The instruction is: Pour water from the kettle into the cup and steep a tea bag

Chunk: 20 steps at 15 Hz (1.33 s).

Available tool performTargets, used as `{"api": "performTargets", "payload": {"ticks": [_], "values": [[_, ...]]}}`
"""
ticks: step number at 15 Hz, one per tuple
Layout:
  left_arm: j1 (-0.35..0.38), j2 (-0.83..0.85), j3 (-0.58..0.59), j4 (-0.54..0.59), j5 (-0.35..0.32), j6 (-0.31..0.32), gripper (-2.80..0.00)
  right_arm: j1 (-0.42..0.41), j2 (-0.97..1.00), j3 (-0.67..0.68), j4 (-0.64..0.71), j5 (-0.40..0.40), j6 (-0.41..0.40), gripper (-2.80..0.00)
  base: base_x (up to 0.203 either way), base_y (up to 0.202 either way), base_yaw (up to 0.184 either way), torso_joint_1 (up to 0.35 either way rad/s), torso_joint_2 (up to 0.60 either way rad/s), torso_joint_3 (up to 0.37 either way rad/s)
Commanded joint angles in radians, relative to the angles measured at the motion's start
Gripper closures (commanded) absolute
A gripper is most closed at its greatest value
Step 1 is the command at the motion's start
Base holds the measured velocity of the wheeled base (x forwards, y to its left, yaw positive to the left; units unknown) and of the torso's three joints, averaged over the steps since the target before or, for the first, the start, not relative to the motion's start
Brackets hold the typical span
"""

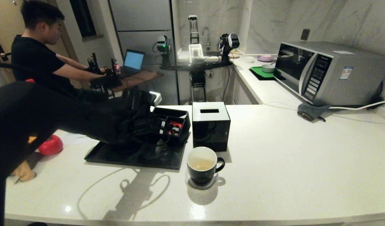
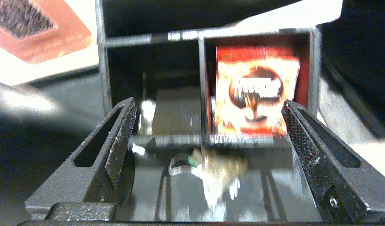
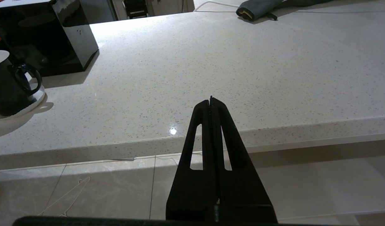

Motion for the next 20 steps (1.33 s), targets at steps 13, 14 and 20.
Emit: {"api": "performTargets", "payload": {"ticks": [13, 14, 20], "values": [[-0.041, -0.185, 0.140, 0.184, 0.000, -0.002, 0.00, 0.000, 0.001, 0.000, 0.000, 0.000, 0.001, 0.00, 0.000, 0.000, 0.000, 0.000, 0.00, 0.000], [-0.043, -0.185, 0.140, 0.196, 0.000, -0.002, 0.00, 0.000, 0.001, 0.000, 0.000, 0.000, 0.001, 0.00, 0.000, 0.000, 0.000, 0.000, 0.00, 0.000], [-0.041, -0.171, 0.134, 0.214, 0.000, -0.004, 0.00, 0.000, 0.001, 0.000, 0.000, 0.000, 0.001, 0.00, 0.000, 0.000, 0.000, 0.000, 0.00, 0.000]]}}
